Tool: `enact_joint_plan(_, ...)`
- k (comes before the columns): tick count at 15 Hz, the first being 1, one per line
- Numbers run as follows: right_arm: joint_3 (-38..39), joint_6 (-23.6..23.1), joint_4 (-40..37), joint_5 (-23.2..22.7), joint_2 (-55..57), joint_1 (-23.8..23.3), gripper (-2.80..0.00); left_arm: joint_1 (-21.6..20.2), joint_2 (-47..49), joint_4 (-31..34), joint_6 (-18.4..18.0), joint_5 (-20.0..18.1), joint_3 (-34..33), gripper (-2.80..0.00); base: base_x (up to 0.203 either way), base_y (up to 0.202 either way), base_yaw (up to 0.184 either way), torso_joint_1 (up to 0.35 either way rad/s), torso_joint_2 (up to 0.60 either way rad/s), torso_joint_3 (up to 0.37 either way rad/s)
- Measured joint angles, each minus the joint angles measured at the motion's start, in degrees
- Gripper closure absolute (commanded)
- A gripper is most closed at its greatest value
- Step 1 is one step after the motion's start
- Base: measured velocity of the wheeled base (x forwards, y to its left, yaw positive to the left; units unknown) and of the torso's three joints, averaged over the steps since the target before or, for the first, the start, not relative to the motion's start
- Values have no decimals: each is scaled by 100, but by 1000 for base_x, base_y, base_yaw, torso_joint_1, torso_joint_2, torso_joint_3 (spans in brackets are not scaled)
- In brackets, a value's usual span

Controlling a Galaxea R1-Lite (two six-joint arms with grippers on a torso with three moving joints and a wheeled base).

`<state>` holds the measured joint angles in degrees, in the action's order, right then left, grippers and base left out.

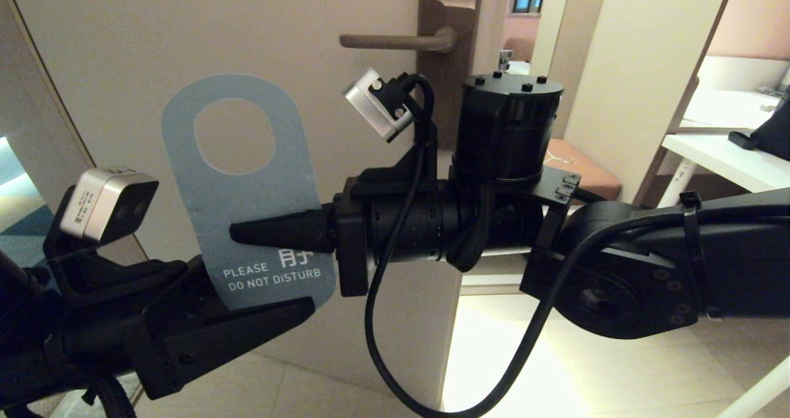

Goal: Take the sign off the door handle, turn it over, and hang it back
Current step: Hand it to the other hand

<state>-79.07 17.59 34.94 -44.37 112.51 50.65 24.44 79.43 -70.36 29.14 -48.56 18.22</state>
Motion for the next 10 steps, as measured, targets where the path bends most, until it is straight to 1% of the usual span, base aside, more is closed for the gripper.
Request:
enact_joint_plan(5, 2, -2, 1, -1, -5, 89, 0, 221, -16, 1, 21, 5, -12, -280, 0, 0, 0, 0, 0, 0)
enact_joint_plan(10, 68, 38, 0, -9, -87, 96, 0, 249, -145, 0, 229, 4, -113, -280, 0, 0, 0, 0, 0, 0)
